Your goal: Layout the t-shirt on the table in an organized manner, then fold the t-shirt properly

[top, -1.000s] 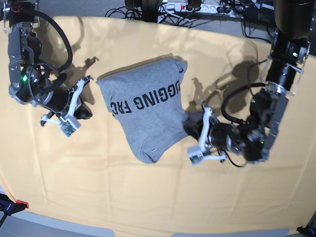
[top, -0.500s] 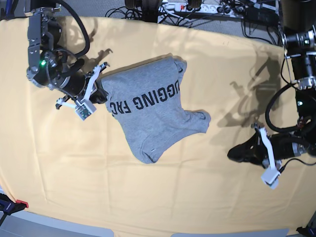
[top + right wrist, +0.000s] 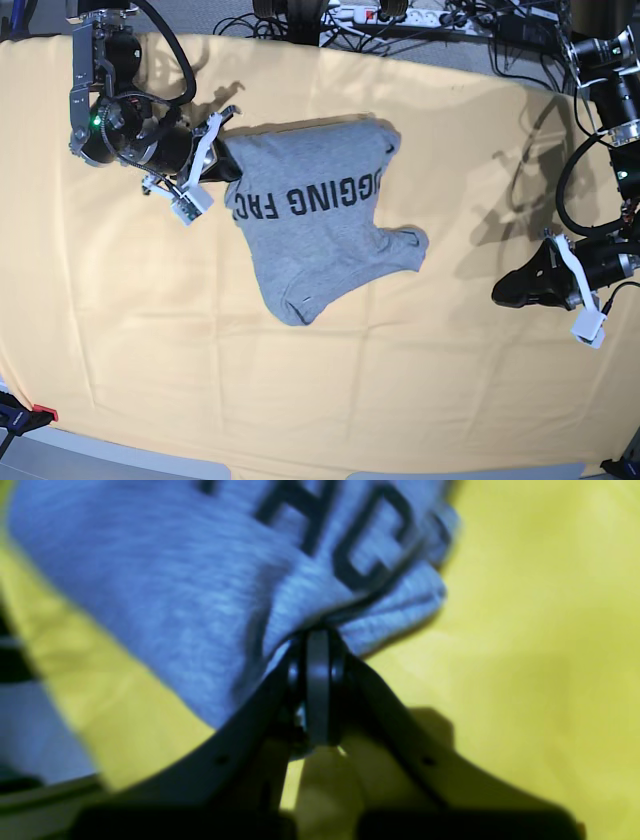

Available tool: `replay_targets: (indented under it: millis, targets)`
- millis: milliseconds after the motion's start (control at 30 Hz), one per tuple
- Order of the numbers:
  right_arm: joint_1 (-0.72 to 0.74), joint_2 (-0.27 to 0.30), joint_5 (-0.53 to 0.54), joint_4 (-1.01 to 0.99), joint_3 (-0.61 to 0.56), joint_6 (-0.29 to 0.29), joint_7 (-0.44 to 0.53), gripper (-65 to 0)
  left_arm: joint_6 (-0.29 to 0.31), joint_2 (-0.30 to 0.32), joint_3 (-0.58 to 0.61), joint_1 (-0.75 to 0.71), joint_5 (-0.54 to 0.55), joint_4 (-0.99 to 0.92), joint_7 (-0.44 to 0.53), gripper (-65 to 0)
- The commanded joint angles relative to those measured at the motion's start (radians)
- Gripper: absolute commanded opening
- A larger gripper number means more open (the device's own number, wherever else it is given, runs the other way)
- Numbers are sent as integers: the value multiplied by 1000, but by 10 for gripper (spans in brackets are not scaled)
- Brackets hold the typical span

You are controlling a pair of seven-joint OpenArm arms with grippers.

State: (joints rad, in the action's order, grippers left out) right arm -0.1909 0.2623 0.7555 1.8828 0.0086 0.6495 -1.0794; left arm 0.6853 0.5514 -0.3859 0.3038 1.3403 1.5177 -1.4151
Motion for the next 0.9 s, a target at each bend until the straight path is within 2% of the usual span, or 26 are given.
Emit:
replay_targets:
  millis: [0, 133, 233, 433, 567, 633, 733, 867]
  targets:
    - [10, 4, 42, 18, 5, 22, -3, -650, 3, 20, -9, 20, 31, 13, 19, -650]
    - [-27, 4, 167, 18, 5, 49, -106, -650, 3, 20, -9, 13, 34, 13, 19, -650]
    - [-90, 4, 240, 18, 5, 49, -115, -650, 3, 19, -7, 6, 51, 13, 19, -650]
    - [-145, 4, 239, 31, 5, 49, -111, -650, 13, 19, -7, 6, 79, 13, 19, -650]
    - [-139, 4, 193, 80, 16, 49, -99, -650, 13, 20, -7, 6, 92, 13, 19, -650]
    - [-125, 4, 174, 126, 46, 49, -77, -650, 13, 19, -7, 6, 143, 13, 19, -650]
    - [-95, 4, 197, 208, 121, 49, -57, -650, 13, 20, -7, -2, 143, 15, 19, -650]
    - [-117, 4, 346, 288, 255, 49, -63, -650, 13, 19, -7, -75, 143, 40, 19, -650]
